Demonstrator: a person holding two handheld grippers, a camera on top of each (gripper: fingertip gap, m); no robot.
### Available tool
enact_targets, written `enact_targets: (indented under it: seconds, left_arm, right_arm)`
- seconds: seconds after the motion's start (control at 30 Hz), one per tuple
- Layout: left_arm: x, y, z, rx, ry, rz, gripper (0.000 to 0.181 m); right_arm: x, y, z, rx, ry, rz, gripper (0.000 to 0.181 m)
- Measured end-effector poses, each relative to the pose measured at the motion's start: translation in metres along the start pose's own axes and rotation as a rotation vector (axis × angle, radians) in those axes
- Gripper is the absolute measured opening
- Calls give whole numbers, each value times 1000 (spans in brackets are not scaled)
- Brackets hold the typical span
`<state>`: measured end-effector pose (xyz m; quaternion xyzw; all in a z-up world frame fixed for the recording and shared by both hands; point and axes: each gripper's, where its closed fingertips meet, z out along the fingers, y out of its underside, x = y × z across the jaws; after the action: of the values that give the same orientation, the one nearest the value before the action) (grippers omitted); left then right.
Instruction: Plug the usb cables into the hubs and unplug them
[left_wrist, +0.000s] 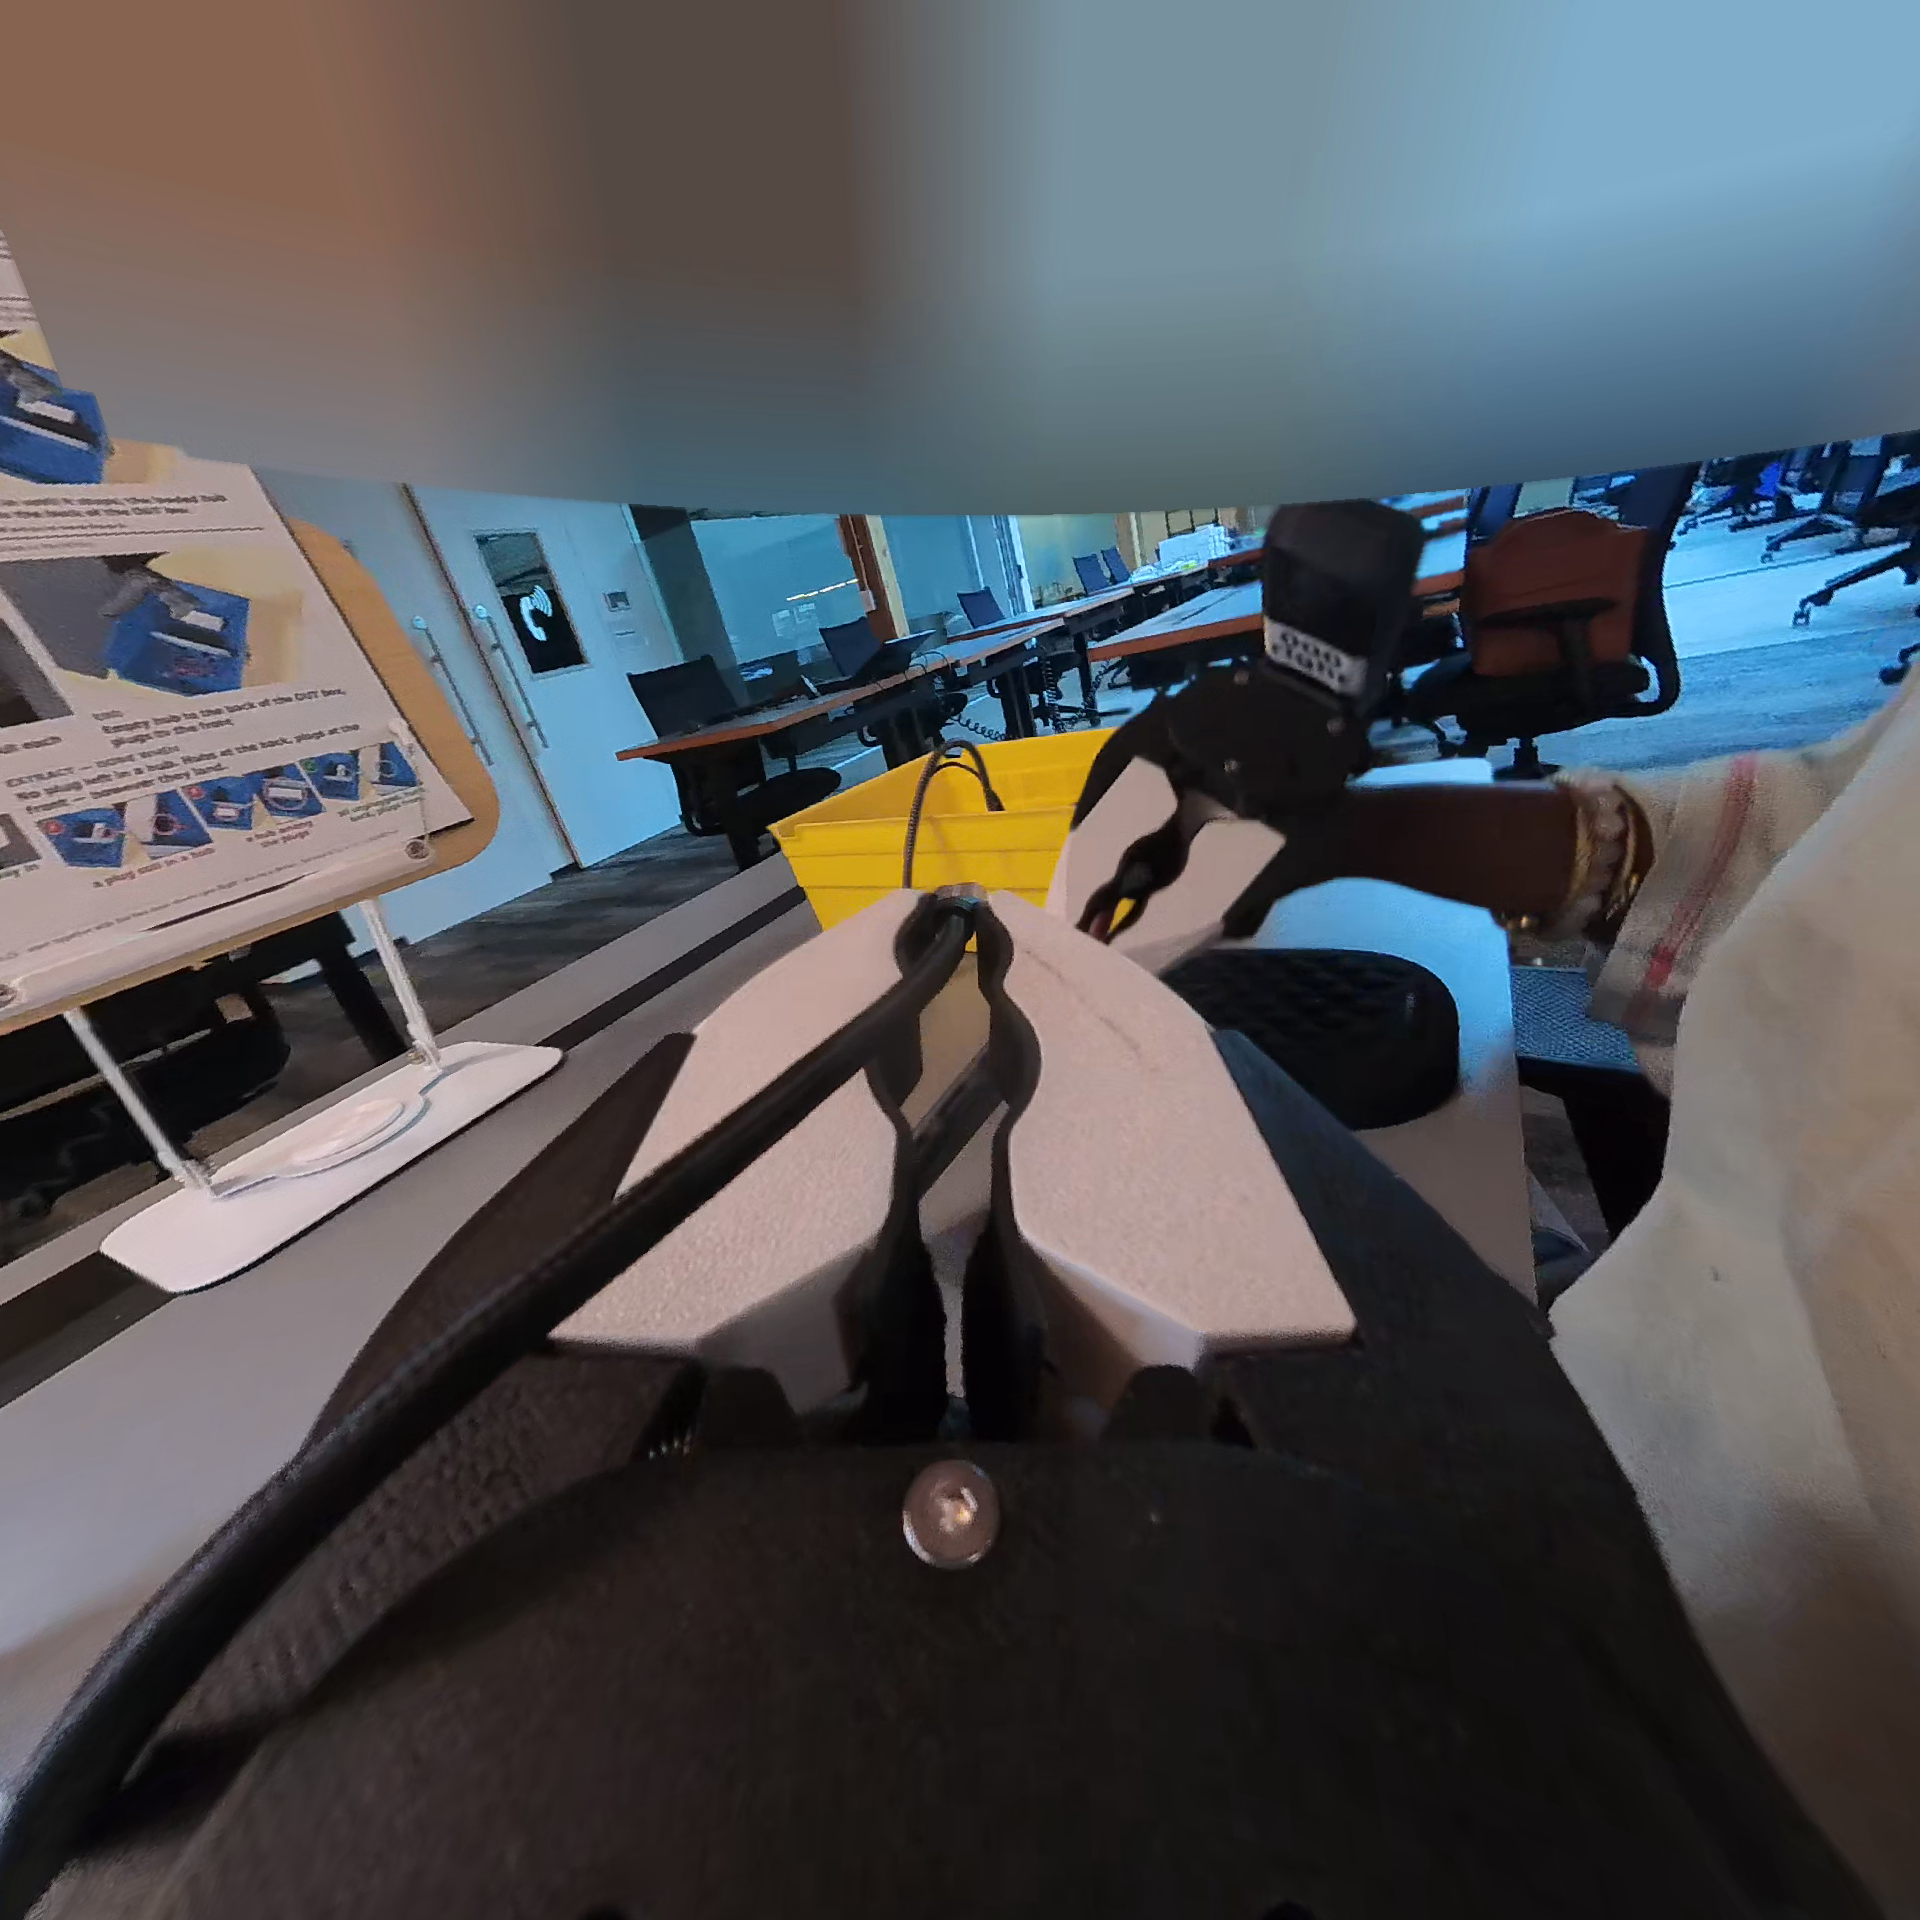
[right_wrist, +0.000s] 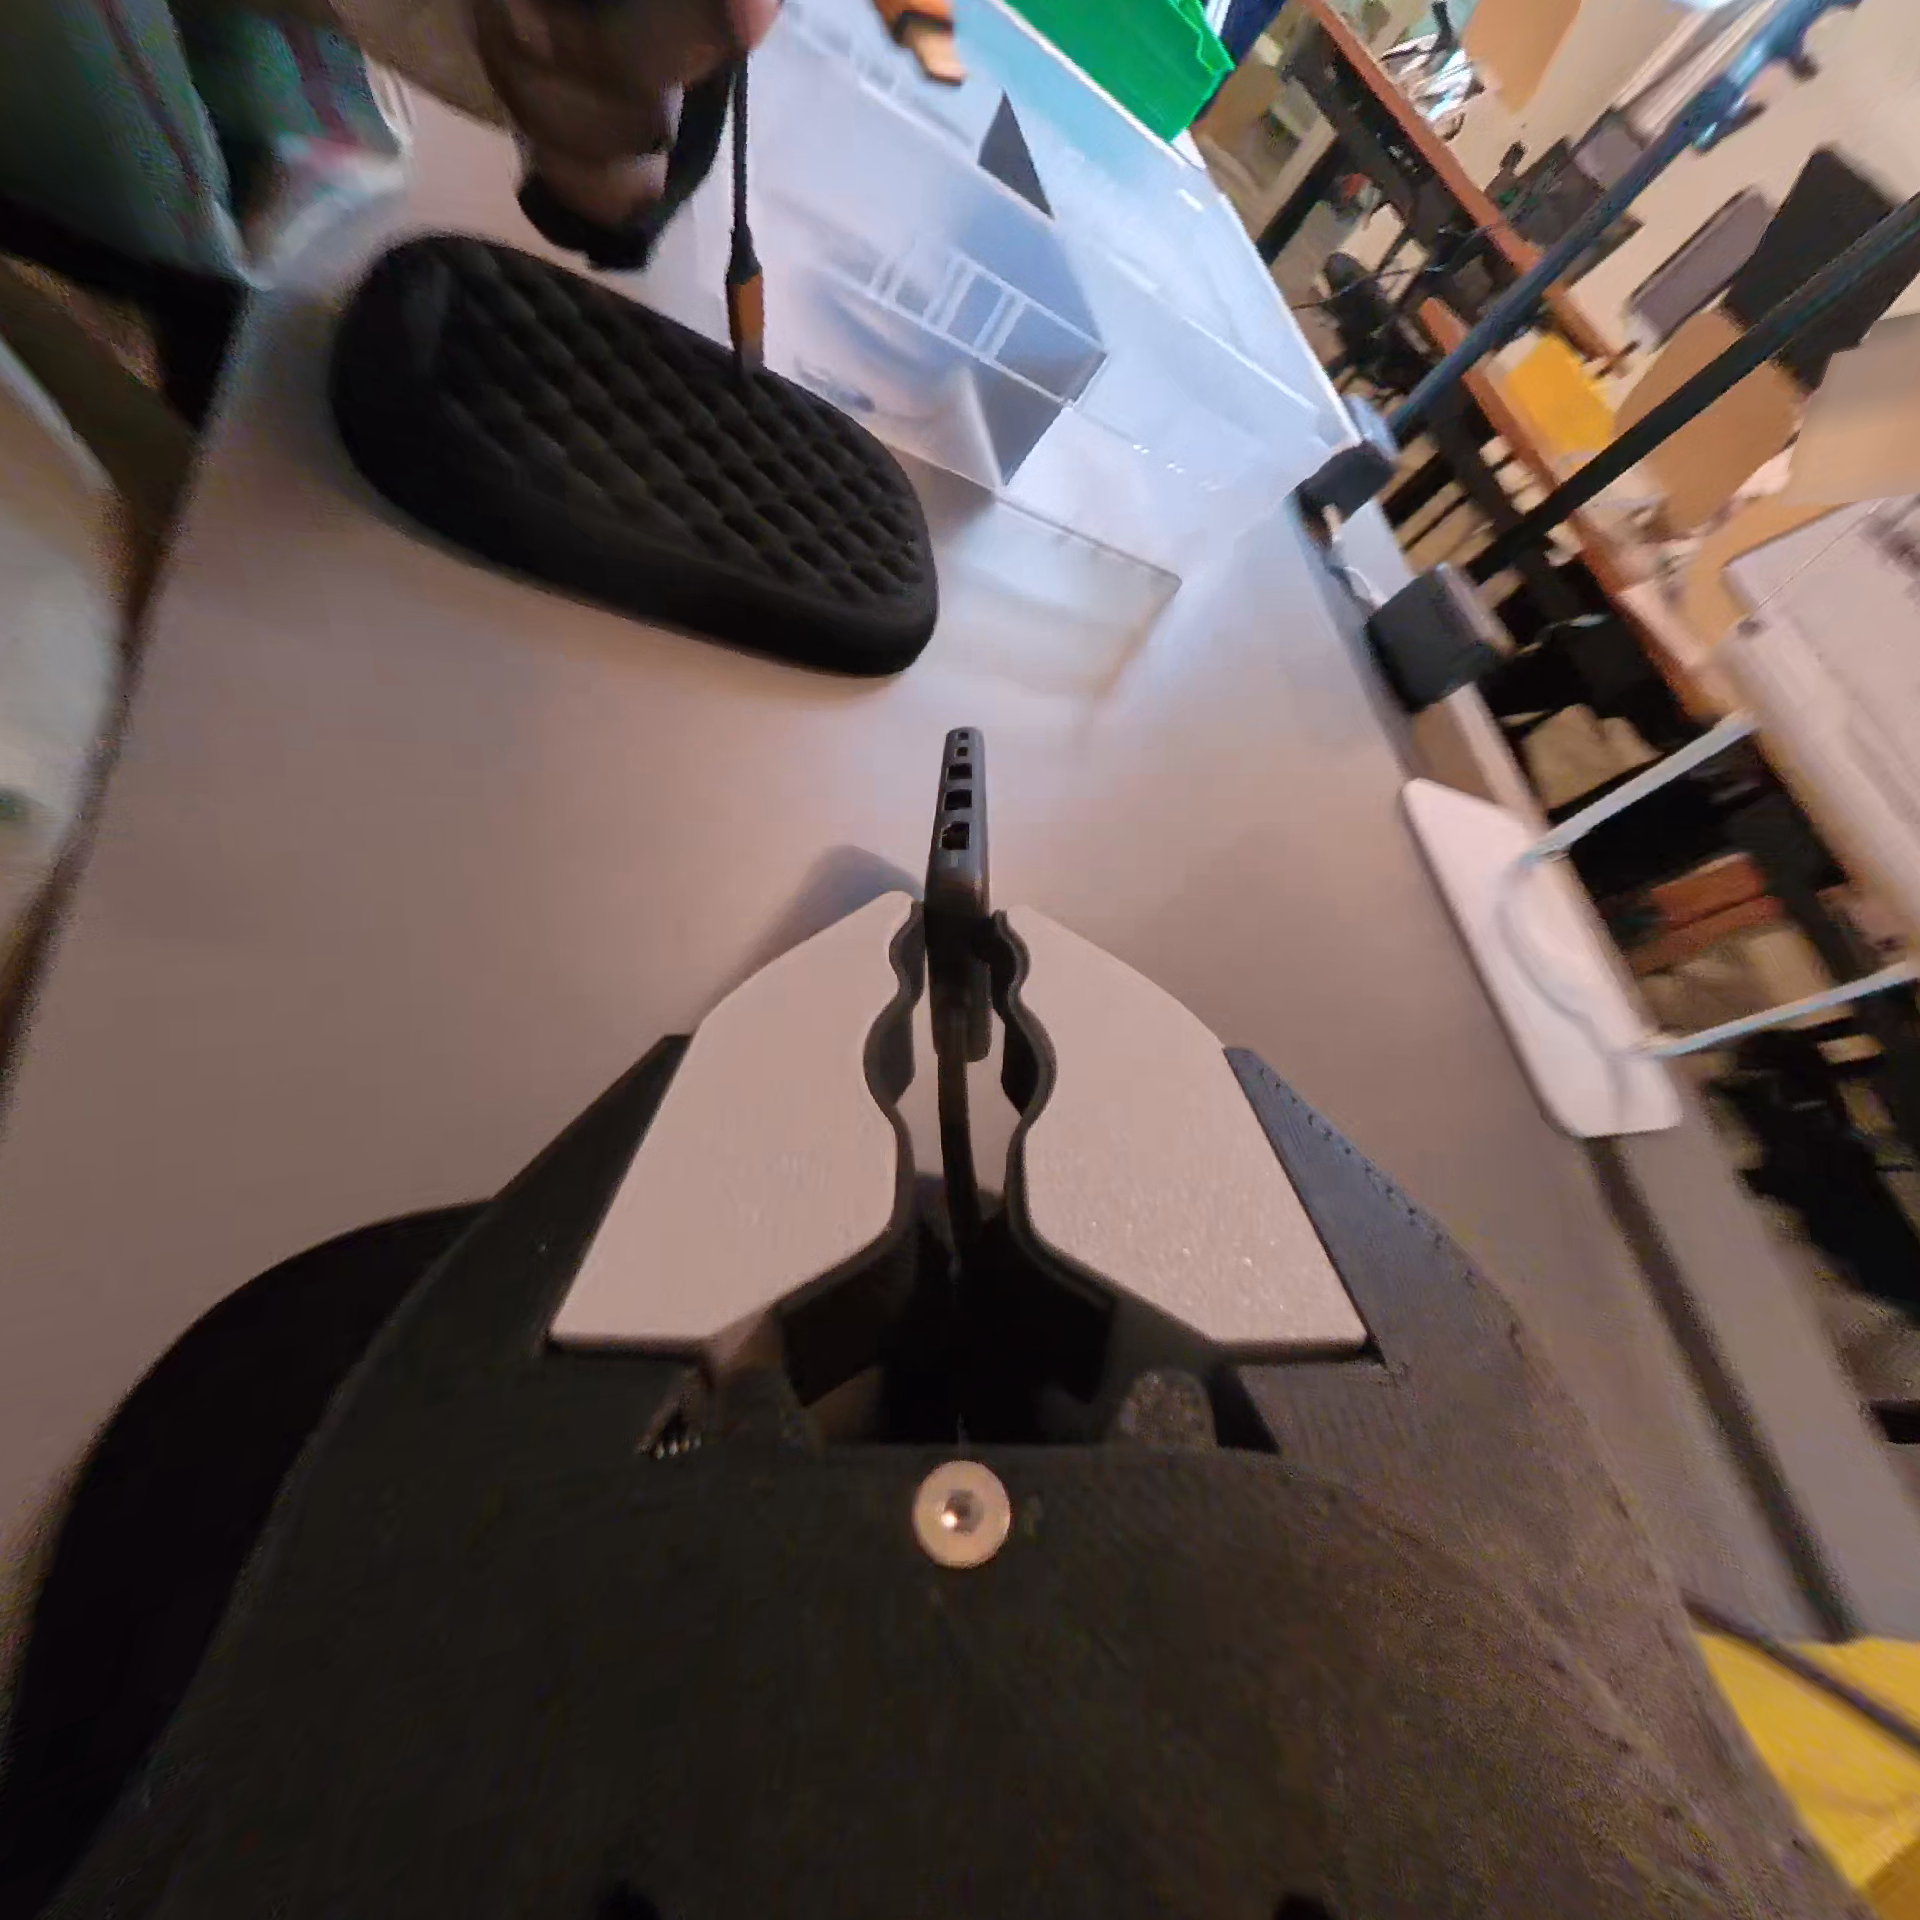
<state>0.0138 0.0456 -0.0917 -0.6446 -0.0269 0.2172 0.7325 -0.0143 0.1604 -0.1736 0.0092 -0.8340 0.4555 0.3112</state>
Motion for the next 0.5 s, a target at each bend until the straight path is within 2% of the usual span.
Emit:
enact_targets:
  seconds: [0.1,0.23,0.43,0.47,0.5]
  left_arm:
    - [6,4,4,-19,16,18,7]
    - [14,10,14,-33,42,6,7]
    - [22,20,33,-49,80,-8,7]
    - [23,21,35,-51,83,-9,7]
    - [23,22,37,-53,83,-7,7]
  right_arm:
    - [-10,18,-26,3,-115,183,12]
    - [-23,38,-48,25,-159,291,13]
    - [-28,57,-80,28,-115,360,15]
    - [-29,59,-81,14,-103,359,23]
    - [-28,61,-80,-9,-78,357,39]
